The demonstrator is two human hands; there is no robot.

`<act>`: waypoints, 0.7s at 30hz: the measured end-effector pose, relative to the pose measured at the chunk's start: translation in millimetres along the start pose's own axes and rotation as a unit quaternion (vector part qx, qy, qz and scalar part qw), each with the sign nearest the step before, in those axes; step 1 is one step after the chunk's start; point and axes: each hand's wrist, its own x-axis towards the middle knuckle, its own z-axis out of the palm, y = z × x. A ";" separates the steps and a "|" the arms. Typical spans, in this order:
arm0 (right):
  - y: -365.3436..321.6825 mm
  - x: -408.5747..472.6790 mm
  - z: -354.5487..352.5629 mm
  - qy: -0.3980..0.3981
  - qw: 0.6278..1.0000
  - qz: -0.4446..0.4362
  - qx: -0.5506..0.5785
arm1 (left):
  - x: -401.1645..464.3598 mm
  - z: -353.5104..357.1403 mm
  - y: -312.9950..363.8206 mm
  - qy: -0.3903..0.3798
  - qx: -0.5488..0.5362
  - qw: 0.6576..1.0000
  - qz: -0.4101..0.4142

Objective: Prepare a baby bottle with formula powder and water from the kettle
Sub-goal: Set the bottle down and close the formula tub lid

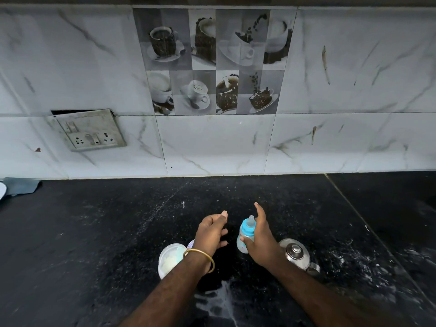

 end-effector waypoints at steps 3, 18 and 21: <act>-1.2 -3.4 3.3 -0.003 1.000 0.010 0.000 | 0.2 -1.6 -1.6 0.000 0.005 1.000 -0.002; -46.7 7.2 -20.7 -0.063 0.975 0.013 -0.211 | 6.8 -47.1 47.6 -0.032 0.022 0.999 -0.004; -73.2 15.5 -15.8 -0.061 0.949 -0.073 -0.302 | 4.9 -73.1 60.4 -0.027 0.053 0.998 0.007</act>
